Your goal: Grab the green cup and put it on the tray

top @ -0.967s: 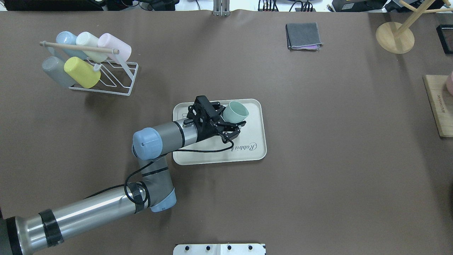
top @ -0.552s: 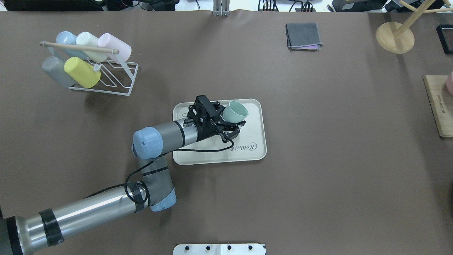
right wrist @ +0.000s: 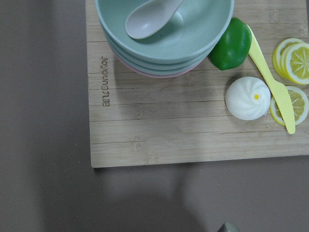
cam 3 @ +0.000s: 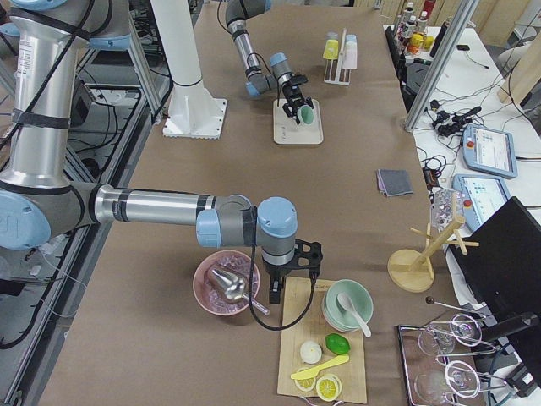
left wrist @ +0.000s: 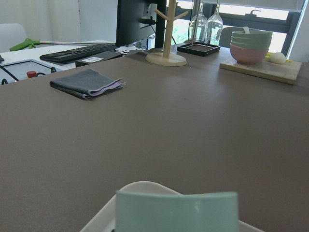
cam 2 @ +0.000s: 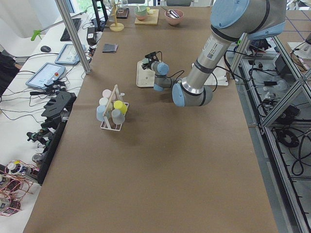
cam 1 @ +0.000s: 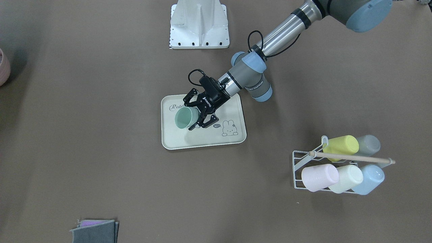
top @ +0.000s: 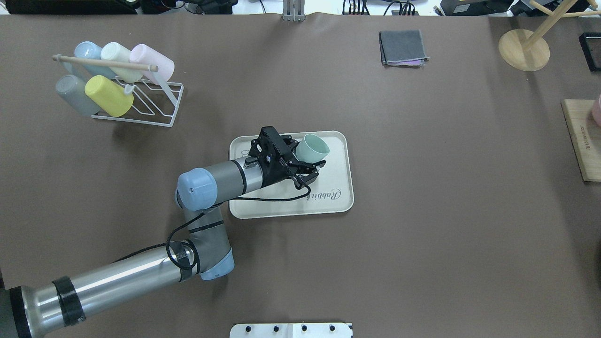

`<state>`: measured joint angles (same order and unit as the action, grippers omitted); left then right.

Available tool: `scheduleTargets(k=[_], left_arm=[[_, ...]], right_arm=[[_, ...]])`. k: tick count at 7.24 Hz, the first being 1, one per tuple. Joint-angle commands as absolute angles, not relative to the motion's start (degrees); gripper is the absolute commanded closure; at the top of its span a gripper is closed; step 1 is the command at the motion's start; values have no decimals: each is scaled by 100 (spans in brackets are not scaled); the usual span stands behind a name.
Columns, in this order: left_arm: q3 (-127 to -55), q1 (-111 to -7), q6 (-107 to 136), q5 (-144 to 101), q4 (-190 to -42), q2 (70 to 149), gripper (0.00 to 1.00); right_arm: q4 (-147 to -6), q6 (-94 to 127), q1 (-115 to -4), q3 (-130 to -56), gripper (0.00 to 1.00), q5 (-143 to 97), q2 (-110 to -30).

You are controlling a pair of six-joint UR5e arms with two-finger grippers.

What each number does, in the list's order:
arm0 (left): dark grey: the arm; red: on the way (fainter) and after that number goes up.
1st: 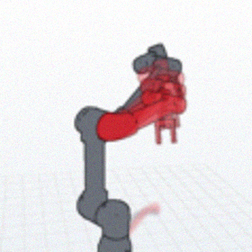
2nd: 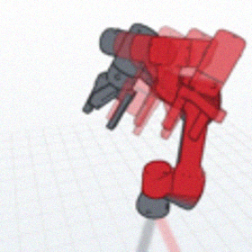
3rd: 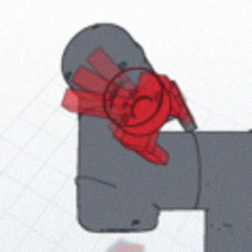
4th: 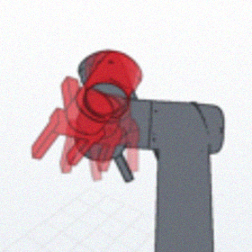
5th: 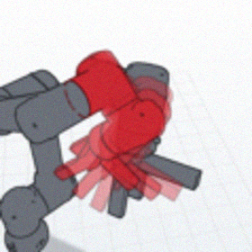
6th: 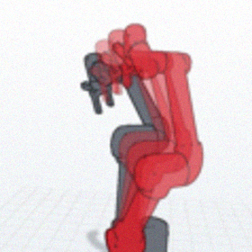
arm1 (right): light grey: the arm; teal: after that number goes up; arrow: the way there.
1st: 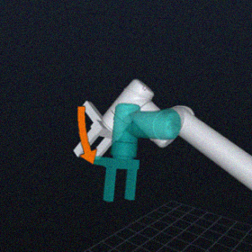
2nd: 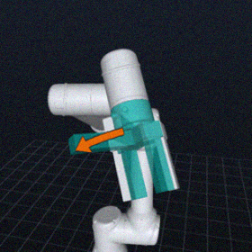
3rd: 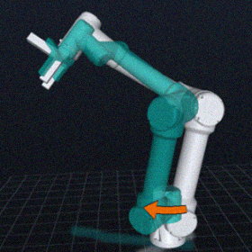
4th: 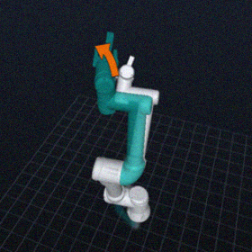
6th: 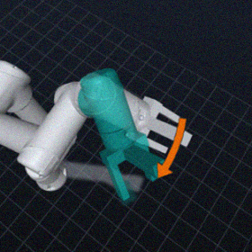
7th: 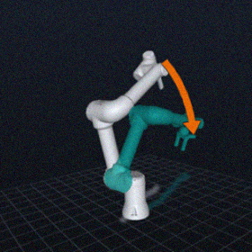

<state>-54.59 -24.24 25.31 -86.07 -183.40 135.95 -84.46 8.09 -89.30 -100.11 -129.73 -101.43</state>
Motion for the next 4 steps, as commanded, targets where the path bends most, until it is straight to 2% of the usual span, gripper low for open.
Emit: scheduleTargets(k=[1,4], left_arm=[[-5467,-2417,2531,-8605,-18343,13605,24],[-5476,-2426,2531,-8596,-18343,13605,18]], right_arm=[[-8446,809,-8921,-10011,0,-12973,-10143],[-8446,800,-8921,-10011,0,-12973,-10143]])
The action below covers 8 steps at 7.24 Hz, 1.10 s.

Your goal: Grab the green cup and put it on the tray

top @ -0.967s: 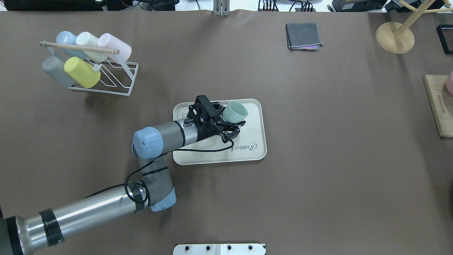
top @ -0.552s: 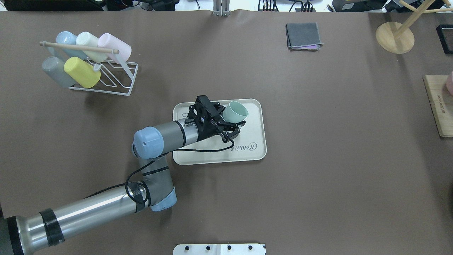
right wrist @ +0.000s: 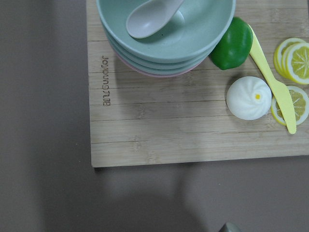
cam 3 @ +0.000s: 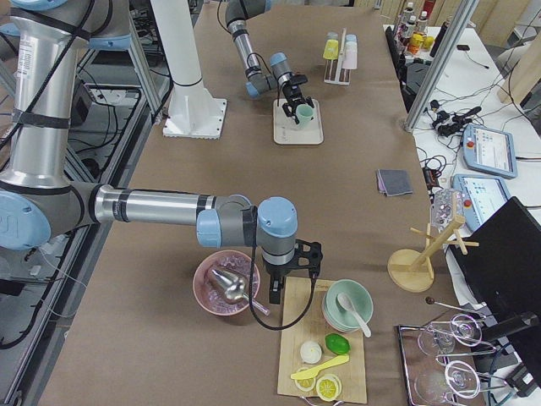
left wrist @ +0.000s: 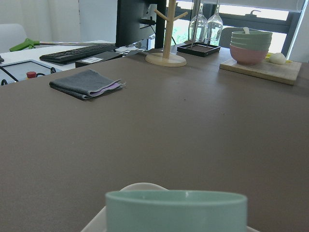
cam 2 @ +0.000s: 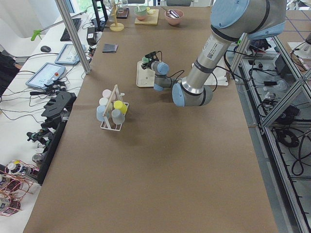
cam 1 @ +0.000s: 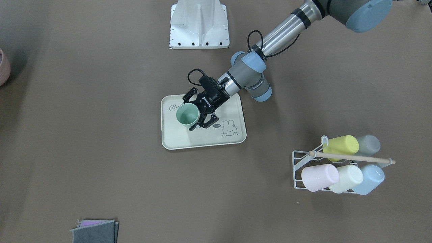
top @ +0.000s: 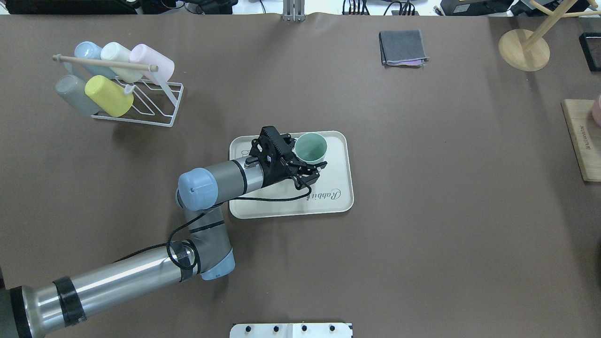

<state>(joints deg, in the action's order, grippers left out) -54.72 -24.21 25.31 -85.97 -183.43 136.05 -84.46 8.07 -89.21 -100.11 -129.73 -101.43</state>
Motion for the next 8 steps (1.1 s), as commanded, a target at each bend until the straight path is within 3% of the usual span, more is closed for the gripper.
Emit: scheduleTargets(k=[1,4,5,8], left_arm=[[-5476,-2417,2523,-8596,-18343,13605,17],[-5484,-2426,2522,-8596,-18343,13614,17],[-5502,-2452,2496,-8622,-18343,13614,1],[-5572,-2470,2505,-8631,-18343,13614,1]], right_arm=[[-8446,809,-8921,-10011,0,-12973,-10134],[-8446,809,-8912,-10011,0,-12973,-10134],[-8446,800,-8912,-10011,0,-12973,-10134],[-8446,809,-8903,-10011,0,-12973,-10134]])
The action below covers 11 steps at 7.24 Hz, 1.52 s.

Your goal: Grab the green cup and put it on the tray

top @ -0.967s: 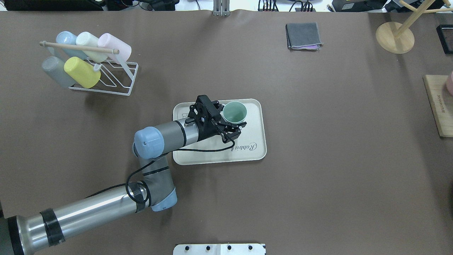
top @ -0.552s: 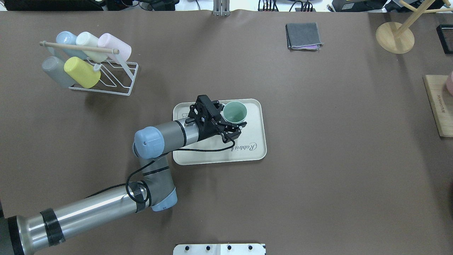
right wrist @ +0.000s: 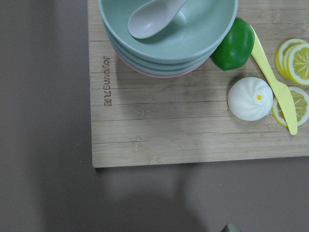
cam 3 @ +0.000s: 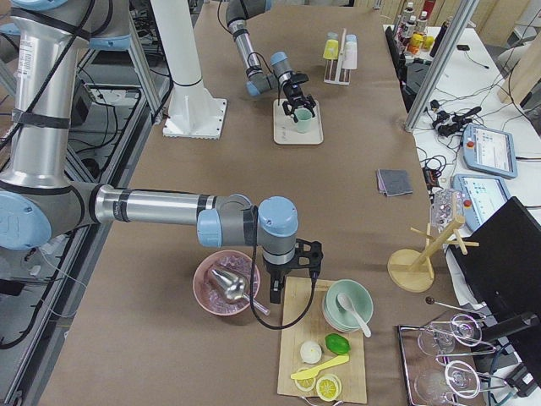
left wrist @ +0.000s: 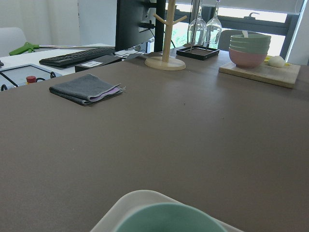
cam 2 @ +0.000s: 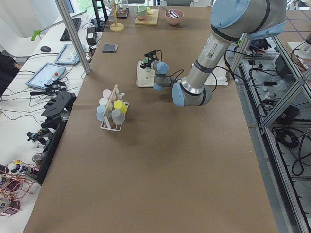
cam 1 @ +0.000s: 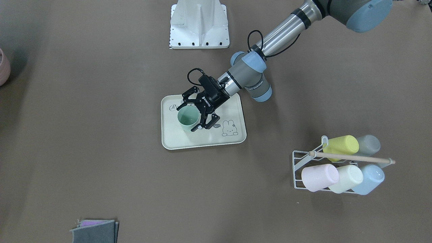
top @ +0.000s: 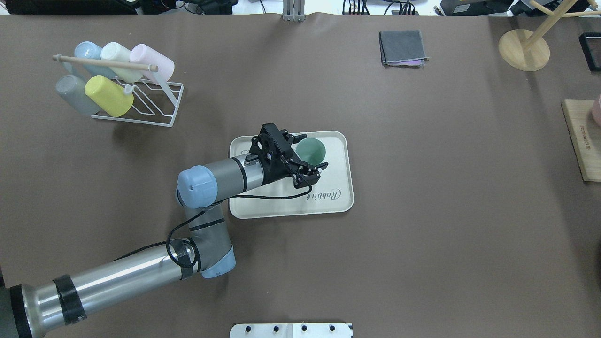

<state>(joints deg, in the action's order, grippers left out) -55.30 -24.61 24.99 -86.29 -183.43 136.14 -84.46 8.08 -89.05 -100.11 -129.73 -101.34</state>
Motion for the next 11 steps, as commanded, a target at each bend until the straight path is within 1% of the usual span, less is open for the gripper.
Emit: scheduleTargets(k=[1,2,4,5,6,7,8,10,11], left_arm=[[-5851,-2513,2531,-8692,-18334,13614,1],[-6236,-2548,2583,-8840,-18299,13623,1],[-7019,-2776,2637,-8877,-17111,13824,1],[-7318,-2873,2515,-8877,-16138,13834,1],[-7547,-3109,2270,-8894,-14962,14173,1],[-7941,-3198,2241,-9095,-13723,14490,1],[-7963,-3234,2311,-9071,-12841,14841,1],[-7945,-3644,2320,-8781,-11721,14836,1],[-7945,-4187,2320,-9146,-11081,14749,1]], right_arm=[[-8446,809,-8903,-10011,0,-12973,-10125],[-8446,809,-8903,-10011,0,-12973,-10125],[-8446,809,-8895,-10011,0,-12973,-10116],[-8446,817,-8886,-10011,0,-12973,-10116],[-8446,826,-8877,-10011,0,-12973,-10108],[-8446,852,-8825,-10011,0,-12973,-10099],[-8429,861,-8807,-10011,0,-12973,-10099],[-8446,861,-8789,-10011,0,-12920,-10099],[-8446,861,-8789,-10011,0,-12920,-10107]])
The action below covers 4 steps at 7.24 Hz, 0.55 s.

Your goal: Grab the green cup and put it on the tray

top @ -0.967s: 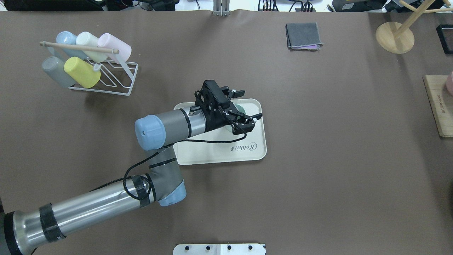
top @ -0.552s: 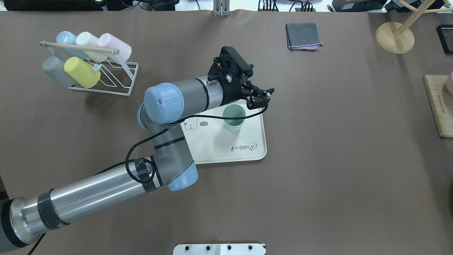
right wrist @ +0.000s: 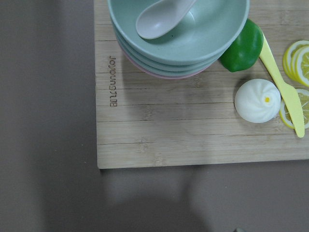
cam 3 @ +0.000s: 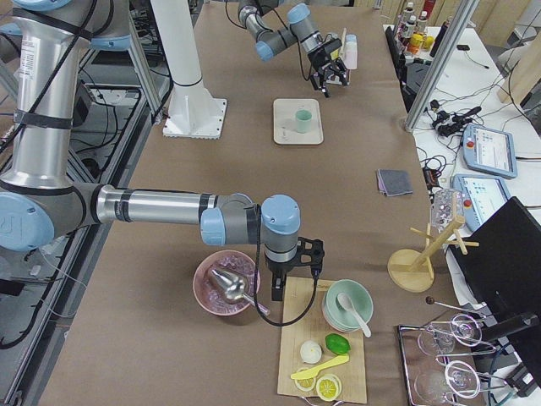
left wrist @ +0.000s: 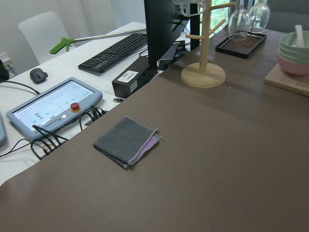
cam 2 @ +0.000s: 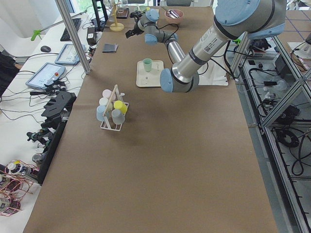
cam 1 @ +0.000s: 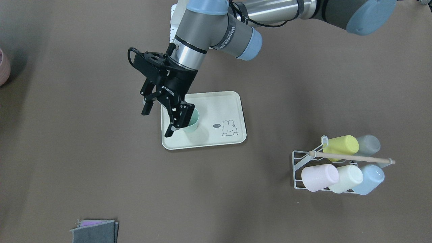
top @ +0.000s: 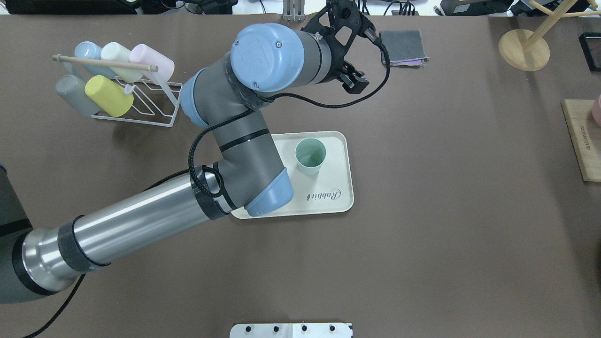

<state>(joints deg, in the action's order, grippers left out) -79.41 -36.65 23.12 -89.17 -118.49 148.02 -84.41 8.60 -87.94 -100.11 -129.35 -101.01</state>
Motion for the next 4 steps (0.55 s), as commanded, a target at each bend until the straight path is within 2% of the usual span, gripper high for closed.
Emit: scheduleTargets(k=[1,2,4], left_arm=[[-7963,-4836,2338,-10011,-10587,14600,1],[-8006,-5487,2260,-10803,-9651,14546,1],[-8113,-6342,2233,-11783,-9380,13766,1]], right_arm=[[-8446,861,-8789,-10011,0,-12920,-10107],[-8446,861,-8763,-10011,0,-12920,-10116],[-8429,861,-8754,-10011,0,-12876,-10116]])
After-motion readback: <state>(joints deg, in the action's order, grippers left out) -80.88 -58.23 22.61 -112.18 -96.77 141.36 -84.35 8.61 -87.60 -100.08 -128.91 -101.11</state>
